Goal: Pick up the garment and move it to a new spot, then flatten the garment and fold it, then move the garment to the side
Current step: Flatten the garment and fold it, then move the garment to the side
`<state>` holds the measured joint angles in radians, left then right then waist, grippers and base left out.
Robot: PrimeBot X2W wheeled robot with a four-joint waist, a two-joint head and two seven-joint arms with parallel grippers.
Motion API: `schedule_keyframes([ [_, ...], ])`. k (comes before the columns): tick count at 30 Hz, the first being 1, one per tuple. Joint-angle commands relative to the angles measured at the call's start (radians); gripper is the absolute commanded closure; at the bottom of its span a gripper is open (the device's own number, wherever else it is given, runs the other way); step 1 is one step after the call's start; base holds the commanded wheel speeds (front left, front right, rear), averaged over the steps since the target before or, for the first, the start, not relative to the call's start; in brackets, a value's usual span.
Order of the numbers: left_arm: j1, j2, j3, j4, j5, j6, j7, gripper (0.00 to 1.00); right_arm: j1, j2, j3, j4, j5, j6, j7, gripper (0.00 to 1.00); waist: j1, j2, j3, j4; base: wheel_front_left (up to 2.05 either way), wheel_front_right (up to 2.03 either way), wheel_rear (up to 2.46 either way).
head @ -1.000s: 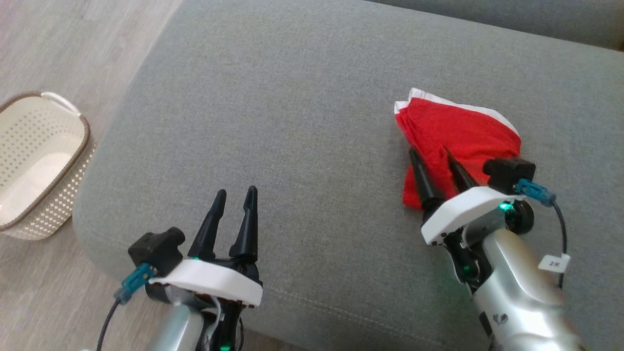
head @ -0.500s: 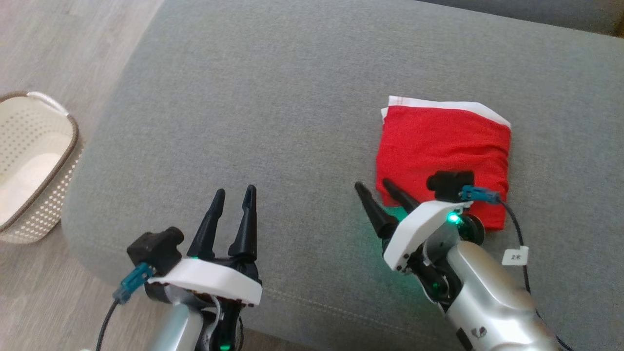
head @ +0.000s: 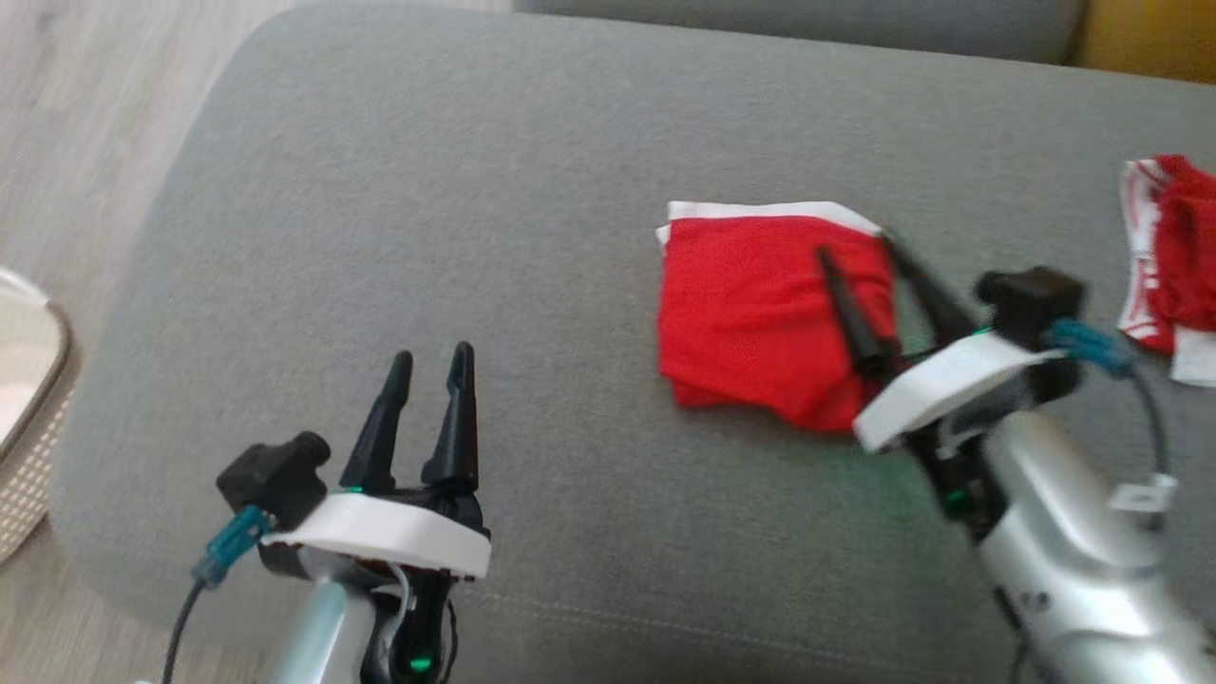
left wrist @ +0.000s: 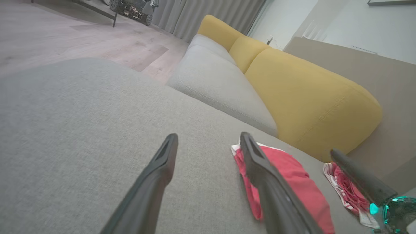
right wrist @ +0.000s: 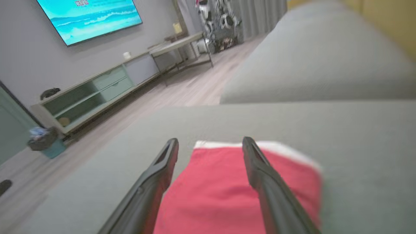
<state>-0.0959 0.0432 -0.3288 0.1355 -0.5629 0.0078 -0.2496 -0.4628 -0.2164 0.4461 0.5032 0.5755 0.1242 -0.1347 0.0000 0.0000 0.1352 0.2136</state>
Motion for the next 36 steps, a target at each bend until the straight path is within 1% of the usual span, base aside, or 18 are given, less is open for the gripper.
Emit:
schedule_keyframes([
  [1,-0.05,0.007,0.041,-0.041,0.003,-0.003,-0.012,0.0,-0.015,-0.009,-0.011,-0.04,-0.033,0.007,-0.025,0.0,0.0,0.0,-0.02,-0.031,0.0,0.0,0.0],
  [6,-0.056,0.007,0.062,-0.054,0.009,-0.002,-0.012,0.0,0.05,-0.033,-0.152,-0.101,-0.197,0.007,-0.076,0.0,0.0,0.0,-0.031,-0.088,0.0,0.0,0.0],
  [10,-0.051,0.007,0.075,-0.05,0.014,-0.004,-0.012,0.0,0.124,-0.028,-0.268,-0.148,-0.337,0.007,-0.101,0.0,0.0,0.0,-0.034,-0.123,0.0,0.0,0.0],
  [13,-0.042,0.007,0.077,-0.038,0.025,-0.009,-0.012,0.0,0.18,0.013,-0.344,-0.179,-0.391,0.007,-0.111,0.0,0.0,0.0,-0.033,-0.143,0.0,0.0,0.0],
  [16,-0.026,0.007,0.083,-0.023,0.029,-0.014,-0.012,0.0,0.225,0.047,-0.379,-0.212,-0.445,0.007,-0.118,0.0,0.0,0.0,-0.03,-0.164,0.0,0.0,0.0],
  [23,0.003,0.007,0.096,-0.011,0.035,-0.025,-0.012,0.0,0.285,0.106,-0.416,-0.251,-0.517,0.007,-0.124,0.0,0.0,0.0,-0.03,-0.194,0.0,0.0,0.0],
  [30,0.007,0.007,0.101,-0.014,0.033,-0.033,-0.012,0.0,0.295,0.126,-0.424,-0.254,-0.533,0.007,-0.126,0.0,0.0,0.0,-0.031,-0.199,0.0,0.0,0.0],
  [34,-0.002,0.007,0.092,-0.016,0.032,-0.036,-0.012,0.0,0.29,0.134,-0.396,-0.244,-0.524,0.007,-0.121,0.0,0.0,0.0,-0.02,-0.186,0.0,0.0,0.0],
  [36,-0.009,0.007,0.081,-0.012,0.03,-0.037,-0.012,0.0,0.272,0.137,-0.354,-0.221,-0.501,0.007,-0.093,0.0,0.0,0.0,-0.002,-0.173,0.0,0.0,0.0],
])
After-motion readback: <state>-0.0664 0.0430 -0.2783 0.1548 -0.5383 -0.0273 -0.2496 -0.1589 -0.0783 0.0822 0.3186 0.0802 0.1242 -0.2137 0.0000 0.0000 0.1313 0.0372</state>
